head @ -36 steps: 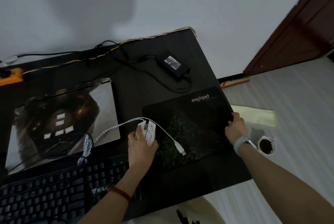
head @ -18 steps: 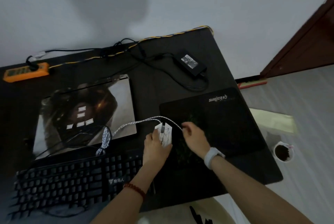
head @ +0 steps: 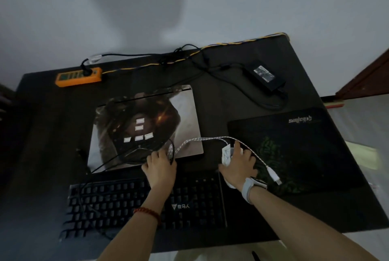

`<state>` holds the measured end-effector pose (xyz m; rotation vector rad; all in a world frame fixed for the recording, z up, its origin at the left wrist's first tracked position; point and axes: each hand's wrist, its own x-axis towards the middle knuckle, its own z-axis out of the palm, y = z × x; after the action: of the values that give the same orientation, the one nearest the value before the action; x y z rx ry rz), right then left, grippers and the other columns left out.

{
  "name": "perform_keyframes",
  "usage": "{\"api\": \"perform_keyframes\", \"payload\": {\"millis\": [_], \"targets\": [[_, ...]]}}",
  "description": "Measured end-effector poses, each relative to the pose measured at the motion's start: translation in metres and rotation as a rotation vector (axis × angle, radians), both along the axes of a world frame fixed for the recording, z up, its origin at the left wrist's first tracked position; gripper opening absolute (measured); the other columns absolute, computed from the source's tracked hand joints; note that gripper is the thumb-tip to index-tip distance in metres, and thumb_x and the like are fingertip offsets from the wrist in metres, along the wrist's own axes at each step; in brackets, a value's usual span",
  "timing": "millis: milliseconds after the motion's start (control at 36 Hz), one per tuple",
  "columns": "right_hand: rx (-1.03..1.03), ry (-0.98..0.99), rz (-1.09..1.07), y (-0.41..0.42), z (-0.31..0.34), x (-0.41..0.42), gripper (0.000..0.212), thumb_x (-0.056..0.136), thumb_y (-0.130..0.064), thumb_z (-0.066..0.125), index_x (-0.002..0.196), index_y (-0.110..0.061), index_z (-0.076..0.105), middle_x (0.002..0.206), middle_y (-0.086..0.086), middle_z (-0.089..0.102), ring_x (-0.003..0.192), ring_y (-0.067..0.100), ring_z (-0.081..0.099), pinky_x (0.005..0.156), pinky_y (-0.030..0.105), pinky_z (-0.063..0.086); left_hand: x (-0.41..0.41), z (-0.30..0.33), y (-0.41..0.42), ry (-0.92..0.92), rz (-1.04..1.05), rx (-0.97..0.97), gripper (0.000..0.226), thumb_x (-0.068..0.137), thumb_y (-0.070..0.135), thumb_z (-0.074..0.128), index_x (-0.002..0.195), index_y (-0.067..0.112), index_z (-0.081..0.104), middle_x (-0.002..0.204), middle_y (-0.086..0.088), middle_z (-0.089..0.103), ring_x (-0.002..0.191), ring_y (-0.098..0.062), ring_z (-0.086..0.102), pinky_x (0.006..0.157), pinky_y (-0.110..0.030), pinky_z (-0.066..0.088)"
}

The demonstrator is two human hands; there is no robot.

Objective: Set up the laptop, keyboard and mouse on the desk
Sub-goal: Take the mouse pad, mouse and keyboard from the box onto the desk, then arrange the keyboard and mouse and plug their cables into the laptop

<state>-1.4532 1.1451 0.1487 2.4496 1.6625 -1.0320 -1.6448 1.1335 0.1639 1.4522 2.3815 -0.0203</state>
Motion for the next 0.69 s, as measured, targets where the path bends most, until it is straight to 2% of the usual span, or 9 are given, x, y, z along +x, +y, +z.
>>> {"api": "perform_keyframes", "payload": {"millis": [139,222,278,333,417,472,528,611,694], "targets": [[0.053,0.021,0.029,0.0,0.005,0.002,0.089,0.077,-0.036,0.06,0.146,-0.027,0.004,0.143,0.016,0.028,0.129,0.037,0.03,0.097,0.046,0.038,-0.024,0.004,0.001,-0.352,0.009,0.214,0.034,0.087,0.025,0.06,0.116,0.009,0.054,0.102,-0.014,0.069,0.091,-0.032,0.064,0.079,-0.036,0.05],[0.085,0.036,0.055,0.003,0.01,0.008,0.087,0.077,-0.032,0.06,0.146,-0.026,0.008,0.143,0.018,0.03,0.129,0.039,0.031,0.102,0.046,0.036,-0.041,0.009,0.001,-0.441,0.099,0.274,0.018,0.091,0.024,0.053,0.096,0.009,0.06,0.089,-0.012,0.071,0.083,-0.031,0.066,0.079,-0.04,0.053],[0.105,0.012,0.084,0.005,0.013,0.011,0.085,0.076,-0.03,0.059,0.145,-0.025,0.011,0.142,0.018,0.033,0.128,0.039,0.034,0.102,0.047,0.038,-0.05,0.013,0.006,-0.353,0.17,0.302,0.023,0.093,0.027,0.046,0.088,0.008,0.058,0.085,-0.015,0.07,0.081,-0.034,0.065,0.076,-0.043,0.052],[0.116,-0.027,0.122,0.006,0.014,0.016,0.083,0.074,-0.03,0.058,0.145,-0.023,0.015,0.141,0.016,0.035,0.127,0.038,0.036,0.101,0.048,0.039,-0.054,0.018,0.013,-0.211,0.249,0.341,0.024,0.092,0.025,0.048,0.104,0.005,0.054,0.103,-0.021,0.065,0.095,-0.039,0.06,0.081,-0.045,0.046],[0.114,-0.104,0.164,0.007,0.014,0.025,0.078,0.075,-0.032,0.058,0.142,-0.022,0.02,0.137,0.015,0.037,0.12,0.038,0.041,0.097,0.047,0.039,-0.046,0.022,0.019,-0.027,0.237,0.233,0.064,0.086,0.027,0.058,0.137,0.004,0.028,0.14,-0.021,0.034,0.125,-0.04,0.035,0.098,-0.056,0.031],[0.13,-0.154,0.179,0.006,0.013,0.031,0.073,0.075,-0.031,0.057,0.139,-0.021,0.024,0.134,0.013,0.039,0.117,0.037,0.043,0.094,0.047,0.039,-0.035,0.022,0.017,0.049,0.125,0.223,0.076,0.084,0.034,0.059,0.142,0.006,0.019,0.147,-0.019,0.021,0.132,-0.038,0.023,0.102,-0.057,0.025],[0.148,-0.186,0.203,0.005,0.011,0.036,0.069,0.076,-0.031,0.056,0.138,-0.02,0.027,0.135,0.012,0.038,0.117,0.036,0.042,0.094,0.047,0.039,-0.022,0.016,0.011,0.073,-0.057,0.23,0.071,0.085,0.045,0.054,0.141,0.012,0.026,0.149,-0.015,0.021,0.136,-0.034,0.019,0.105,-0.056,0.021],[0.175,-0.213,0.244,0.001,0.005,0.039,0.067,0.078,-0.033,0.055,0.138,-0.022,0.026,0.14,0.01,0.034,0.119,0.034,0.04,0.095,0.046,0.038,-0.007,0.001,0.002,0.069,-0.284,0.125,0.069,0.083,0.055,0.051,0.138,0.019,0.031,0.144,-0.004,0.032,0.135,-0.024,0.022,0.107,-0.048,0.018],[0.172,-0.23,0.29,-0.005,-0.002,0.042,0.071,0.082,-0.036,0.054,0.142,-0.024,0.018,0.147,0.011,0.023,0.124,0.033,0.037,0.095,0.046,0.039,-0.003,-0.01,-0.002,0.005,-0.19,0.064,0.054,0.087,0.037,0.054,0.135,0.017,0.036,0.137,-0.006,0.04,0.128,-0.025,0.031,0.108,-0.046,0.021]]}}
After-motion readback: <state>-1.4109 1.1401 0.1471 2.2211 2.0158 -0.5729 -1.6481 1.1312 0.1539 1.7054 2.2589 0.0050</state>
